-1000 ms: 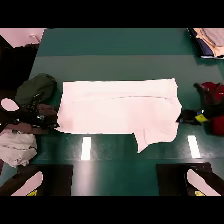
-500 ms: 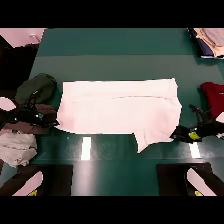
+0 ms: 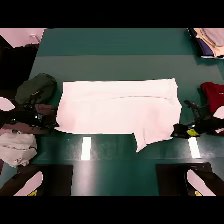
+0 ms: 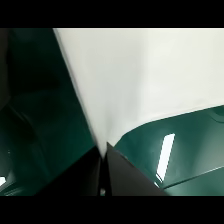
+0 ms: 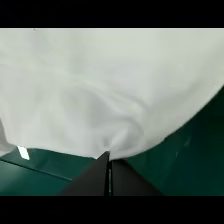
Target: Fold the shirts.
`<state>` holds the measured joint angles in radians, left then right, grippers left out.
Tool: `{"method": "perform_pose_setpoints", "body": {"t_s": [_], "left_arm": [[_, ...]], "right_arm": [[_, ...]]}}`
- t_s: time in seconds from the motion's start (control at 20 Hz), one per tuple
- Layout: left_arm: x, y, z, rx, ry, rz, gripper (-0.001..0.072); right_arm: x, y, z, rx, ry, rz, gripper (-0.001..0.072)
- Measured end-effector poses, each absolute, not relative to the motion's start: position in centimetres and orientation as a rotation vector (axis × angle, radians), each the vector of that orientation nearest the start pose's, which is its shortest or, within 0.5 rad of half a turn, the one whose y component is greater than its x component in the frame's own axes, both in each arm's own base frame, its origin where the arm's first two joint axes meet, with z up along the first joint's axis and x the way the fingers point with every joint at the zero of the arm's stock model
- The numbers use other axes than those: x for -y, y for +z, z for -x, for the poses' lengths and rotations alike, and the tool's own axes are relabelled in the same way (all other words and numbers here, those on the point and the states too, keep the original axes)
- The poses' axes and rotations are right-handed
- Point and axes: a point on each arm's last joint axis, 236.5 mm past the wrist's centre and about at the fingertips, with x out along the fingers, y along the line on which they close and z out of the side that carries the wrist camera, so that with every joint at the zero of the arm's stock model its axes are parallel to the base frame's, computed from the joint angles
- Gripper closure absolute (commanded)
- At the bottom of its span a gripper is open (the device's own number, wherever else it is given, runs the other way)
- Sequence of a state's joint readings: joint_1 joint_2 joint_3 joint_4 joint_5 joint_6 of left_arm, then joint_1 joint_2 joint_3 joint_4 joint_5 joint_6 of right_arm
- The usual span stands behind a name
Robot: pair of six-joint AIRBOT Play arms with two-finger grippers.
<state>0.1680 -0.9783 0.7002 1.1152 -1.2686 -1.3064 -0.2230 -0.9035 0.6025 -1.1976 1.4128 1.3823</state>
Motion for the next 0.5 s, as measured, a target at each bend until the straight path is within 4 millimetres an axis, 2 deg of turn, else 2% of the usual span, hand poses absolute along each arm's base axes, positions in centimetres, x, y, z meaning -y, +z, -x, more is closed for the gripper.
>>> {"method": "perform_pose_setpoints", "body": {"t_s": [0.15, 0.3, 0.4, 0.5], "left_arm": [[6.3, -1.1, -23.4, -1.422, -0.326, 0.337, 0.0684], [8.2, 1.3, -20.8, -1.448, -0.384, 0.397, 0.0685], [9.3, 2.5, -19.6, -1.455, -0.427, 0.428, 0.0684], [9.8, 3.1, -19.6, -1.432, -0.438, 0.444, 0.0684]], "right_arm": [[-2.6, -1.2, -17.7, -1.589, 0.178, -0.310, 0.0697], [-1.0, 2.3, -16.2, -1.551, 0.121, -0.271, 0.0697], [-0.5, 4.1, -16.0, -1.508, 0.099, -0.251, 0.0697], [-0.3, 5.5, -16.6, -1.467, 0.093, -0.223, 0.0697]]}}
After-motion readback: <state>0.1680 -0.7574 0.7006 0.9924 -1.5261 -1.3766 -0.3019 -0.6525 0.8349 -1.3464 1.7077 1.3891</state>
